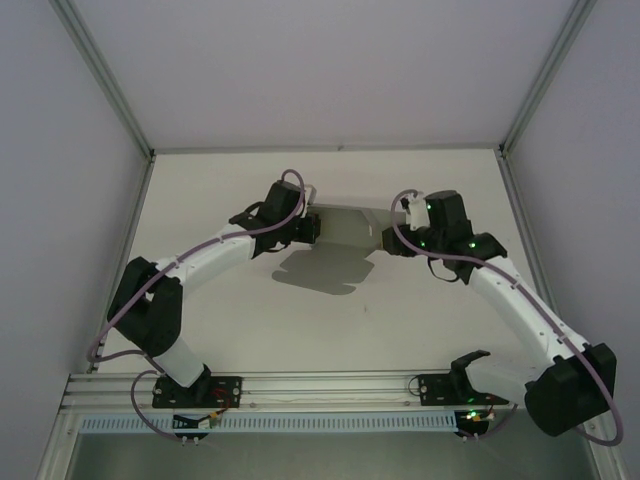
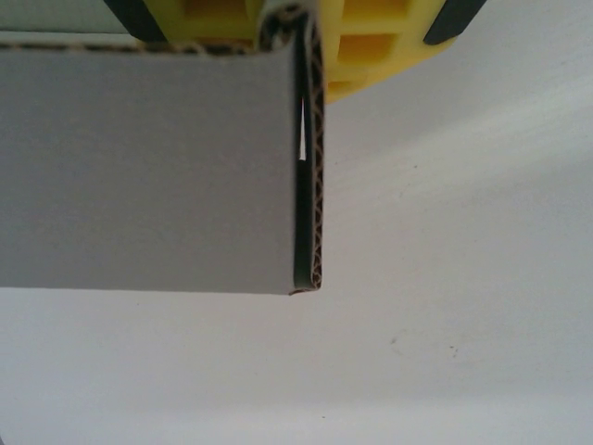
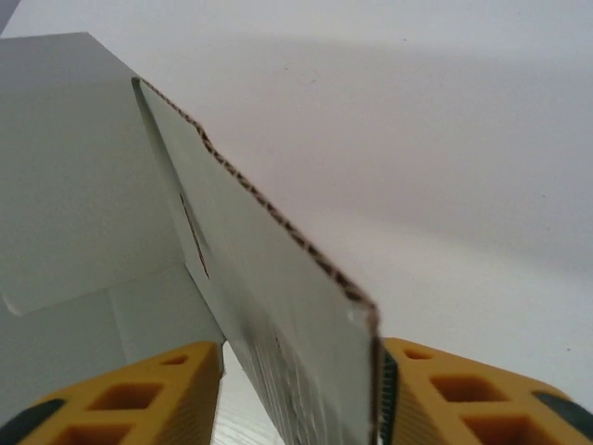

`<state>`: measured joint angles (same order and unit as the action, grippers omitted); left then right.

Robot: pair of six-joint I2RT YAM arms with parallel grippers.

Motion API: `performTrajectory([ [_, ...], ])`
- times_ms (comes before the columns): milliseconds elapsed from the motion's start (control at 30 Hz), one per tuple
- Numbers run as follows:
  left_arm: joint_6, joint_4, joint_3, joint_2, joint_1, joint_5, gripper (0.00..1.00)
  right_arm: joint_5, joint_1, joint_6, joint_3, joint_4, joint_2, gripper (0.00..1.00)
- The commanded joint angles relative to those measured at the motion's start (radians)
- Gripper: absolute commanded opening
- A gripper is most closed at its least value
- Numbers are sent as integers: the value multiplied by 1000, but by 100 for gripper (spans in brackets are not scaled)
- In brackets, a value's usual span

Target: Assemble paper box

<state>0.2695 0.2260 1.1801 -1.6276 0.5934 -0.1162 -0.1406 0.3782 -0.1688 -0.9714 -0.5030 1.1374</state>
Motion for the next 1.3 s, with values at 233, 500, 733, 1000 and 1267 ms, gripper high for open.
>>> performTrajectory([
  [233, -19, -8, -13, 33, 3, -9, 0, -27, -11, 15, -56, -24, 51, 20],
  [500, 23, 14, 10, 14, 4, 36, 0, 201, -7, -82, -91, -99, 112, 1],
  [733, 61, 45, 92, -68, 24, 111, 0, 552, 153, -189, -129, -44, 237, 0],
  [1000, 99, 100, 173, -156, 32, 156, 0, 843, 269, -424, -369, -328, 507, 0],
  [1267, 92, 99, 177, -160, 31, 186, 0, 843, 289, -441, -400, -314, 494, 13],
])
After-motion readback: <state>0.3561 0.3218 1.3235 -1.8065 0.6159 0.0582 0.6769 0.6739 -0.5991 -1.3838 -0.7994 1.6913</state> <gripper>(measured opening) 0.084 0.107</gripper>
